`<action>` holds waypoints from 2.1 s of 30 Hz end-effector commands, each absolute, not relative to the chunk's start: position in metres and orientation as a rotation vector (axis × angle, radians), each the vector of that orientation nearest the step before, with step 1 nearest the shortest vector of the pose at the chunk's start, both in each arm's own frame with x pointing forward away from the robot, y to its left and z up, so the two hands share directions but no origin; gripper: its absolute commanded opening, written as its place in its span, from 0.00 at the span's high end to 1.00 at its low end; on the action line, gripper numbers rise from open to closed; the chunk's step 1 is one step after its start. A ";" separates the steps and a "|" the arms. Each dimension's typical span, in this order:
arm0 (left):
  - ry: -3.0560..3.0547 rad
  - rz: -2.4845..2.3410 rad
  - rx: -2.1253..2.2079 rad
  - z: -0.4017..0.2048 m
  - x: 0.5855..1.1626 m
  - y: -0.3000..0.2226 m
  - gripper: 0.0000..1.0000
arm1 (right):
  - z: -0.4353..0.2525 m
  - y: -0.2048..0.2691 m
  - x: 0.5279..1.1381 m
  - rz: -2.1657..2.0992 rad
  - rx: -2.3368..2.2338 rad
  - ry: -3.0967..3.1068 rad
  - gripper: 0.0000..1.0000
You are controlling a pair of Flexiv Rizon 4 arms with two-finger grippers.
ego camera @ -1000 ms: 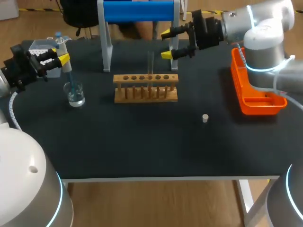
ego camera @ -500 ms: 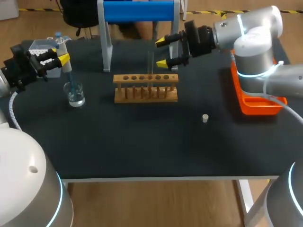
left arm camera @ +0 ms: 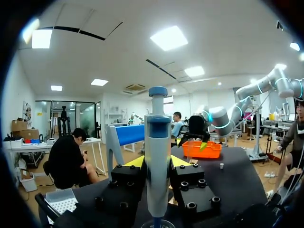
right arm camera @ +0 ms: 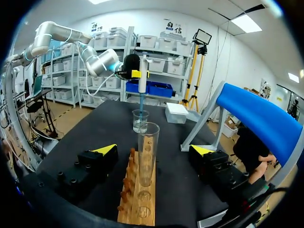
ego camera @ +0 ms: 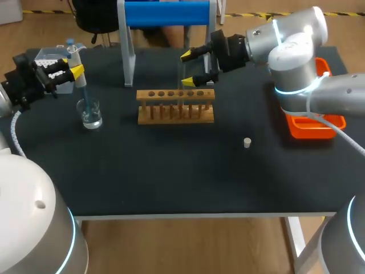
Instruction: Invert the test tube, pick up the pipette, mount the tip to pipette, aspirate from beaker and dispense into the tube, eject the tip, return the pipette, and cap with the stopper.
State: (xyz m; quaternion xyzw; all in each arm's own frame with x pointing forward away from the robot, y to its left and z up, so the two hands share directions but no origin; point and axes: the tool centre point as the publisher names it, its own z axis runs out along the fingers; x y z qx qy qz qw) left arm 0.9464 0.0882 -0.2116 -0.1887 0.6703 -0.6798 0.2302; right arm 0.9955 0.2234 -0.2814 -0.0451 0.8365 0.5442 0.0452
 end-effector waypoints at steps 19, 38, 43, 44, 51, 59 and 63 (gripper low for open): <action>1.845 -1.875 -0.514 -0.212 0.946 0.090 1.00 | -0.300 0.253 0.999 1.574 -0.057 2.582 0.00; 1.845 -1.875 -0.514 -0.212 0.946 0.090 1.00 | -0.307 0.257 0.998 1.534 -0.035 2.589 0.00; 1.845 -1.875 -0.514 -0.212 0.946 0.090 1.00 | -0.307 0.255 0.997 1.511 -0.037 2.588 0.00; 1.845 -1.875 -0.514 -0.212 0.946 0.090 1.00 | -0.306 0.254 0.997 1.508 -0.036 2.586 0.00; 1.845 -1.875 -0.514 -0.212 0.946 0.090 1.00 | -0.306 0.254 0.997 1.508 -0.036 2.586 0.00; 1.845 -1.875 -0.514 -0.212 0.946 0.090 1.00 | -0.306 0.254 0.997 1.508 -0.036 2.586 0.00; 1.845 -1.875 -0.514 -0.212 0.946 0.090 1.00 | -0.306 0.254 0.997 1.508 -0.036 2.586 0.00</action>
